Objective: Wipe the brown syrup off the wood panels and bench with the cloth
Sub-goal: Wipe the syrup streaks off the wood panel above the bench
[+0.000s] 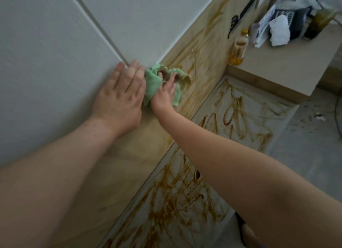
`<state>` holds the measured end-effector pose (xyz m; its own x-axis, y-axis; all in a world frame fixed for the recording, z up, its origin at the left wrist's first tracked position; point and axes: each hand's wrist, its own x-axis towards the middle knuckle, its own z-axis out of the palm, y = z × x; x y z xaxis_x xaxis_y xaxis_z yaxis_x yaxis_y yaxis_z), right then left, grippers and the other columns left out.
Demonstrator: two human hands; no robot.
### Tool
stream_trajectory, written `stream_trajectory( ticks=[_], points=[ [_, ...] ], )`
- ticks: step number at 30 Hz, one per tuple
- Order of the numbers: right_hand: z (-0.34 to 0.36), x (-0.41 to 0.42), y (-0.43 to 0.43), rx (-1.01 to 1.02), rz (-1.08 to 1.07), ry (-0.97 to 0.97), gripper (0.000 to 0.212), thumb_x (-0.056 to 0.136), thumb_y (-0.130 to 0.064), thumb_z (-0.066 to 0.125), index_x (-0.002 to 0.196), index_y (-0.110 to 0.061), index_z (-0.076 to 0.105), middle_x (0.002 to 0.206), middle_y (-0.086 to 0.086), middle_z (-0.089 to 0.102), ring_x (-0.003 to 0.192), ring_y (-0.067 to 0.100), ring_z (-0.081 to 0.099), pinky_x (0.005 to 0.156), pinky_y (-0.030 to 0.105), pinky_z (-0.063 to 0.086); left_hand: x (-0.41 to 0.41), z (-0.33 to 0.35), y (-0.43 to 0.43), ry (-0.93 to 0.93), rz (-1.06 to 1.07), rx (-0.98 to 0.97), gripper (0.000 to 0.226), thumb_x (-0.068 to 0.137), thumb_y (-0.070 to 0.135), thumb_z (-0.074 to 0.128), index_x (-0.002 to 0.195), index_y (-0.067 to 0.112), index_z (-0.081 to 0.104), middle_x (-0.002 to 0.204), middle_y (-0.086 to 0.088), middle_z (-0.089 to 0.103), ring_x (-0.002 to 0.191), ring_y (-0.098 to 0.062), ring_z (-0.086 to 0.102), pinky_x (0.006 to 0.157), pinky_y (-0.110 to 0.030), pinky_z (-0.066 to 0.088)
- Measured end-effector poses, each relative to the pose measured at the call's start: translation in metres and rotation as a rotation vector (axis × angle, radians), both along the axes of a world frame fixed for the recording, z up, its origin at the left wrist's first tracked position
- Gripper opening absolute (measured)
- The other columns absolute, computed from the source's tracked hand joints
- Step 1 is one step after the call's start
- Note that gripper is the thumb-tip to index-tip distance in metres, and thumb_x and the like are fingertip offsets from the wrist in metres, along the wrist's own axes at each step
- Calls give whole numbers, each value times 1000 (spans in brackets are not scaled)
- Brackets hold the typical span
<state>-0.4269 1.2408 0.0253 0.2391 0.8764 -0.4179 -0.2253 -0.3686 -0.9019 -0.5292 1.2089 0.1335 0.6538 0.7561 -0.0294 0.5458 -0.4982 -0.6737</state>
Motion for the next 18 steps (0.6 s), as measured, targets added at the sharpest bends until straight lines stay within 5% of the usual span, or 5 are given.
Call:
stream_trajectory(
  ticks=[2, 7, 11, 15, 18],
  points=[
    [-10, 7, 22, -29, -118, -42, 78, 107, -53, 40, 162, -40, -13, 173, 2, -10, 159, 27, -5, 127, 47, -5, -4, 3, 9, 38, 20, -8, 79, 95, 30, 42, 160, -6, 15, 169, -24, 10, 157, -38, 3, 128, -48, -3],
    [-45, 22, 33, -246, -194, 144, 83, 103, -61, 39, 163, -37, -13, 173, 4, -6, 158, 35, 7, 126, 60, 7, 3, -1, 13, 188, -42, 12, 79, 97, 39, 21, 161, -5, 10, 170, -23, -4, 157, -38, -8, 128, -51, -5],
    [-18, 20, 49, -1, -134, -93, 83, 105, -59, 43, 159, -41, -17, 172, 6, -11, 158, 27, -4, 126, 53, 0, 25, -10, 26, 190, -40, 20, 84, 98, 41, 21, 159, -8, -9, 167, -25, -17, 155, -40, -15, 126, -54, -11],
    [-20, 69, 90, 93, -320, -220, 68, 110, -37, 40, 166, -27, 2, 173, 8, 2, 158, 27, 5, 128, 52, 7, 46, -17, 39, 231, -60, 2, 83, 98, 44, 11, 155, -10, -17, 164, -31, -21, 154, -44, -19, 125, -55, -13],
    [-59, 66, 74, -91, -240, -17, 82, 103, -41, 54, 165, -31, 1, 173, 5, -2, 158, 31, 11, 127, 55, 12, 66, -23, 54, 227, -71, -19, 81, 98, 45, 7, 156, -6, -19, 165, -32, -16, 155, -44, -18, 126, -54, -11]
  ],
)
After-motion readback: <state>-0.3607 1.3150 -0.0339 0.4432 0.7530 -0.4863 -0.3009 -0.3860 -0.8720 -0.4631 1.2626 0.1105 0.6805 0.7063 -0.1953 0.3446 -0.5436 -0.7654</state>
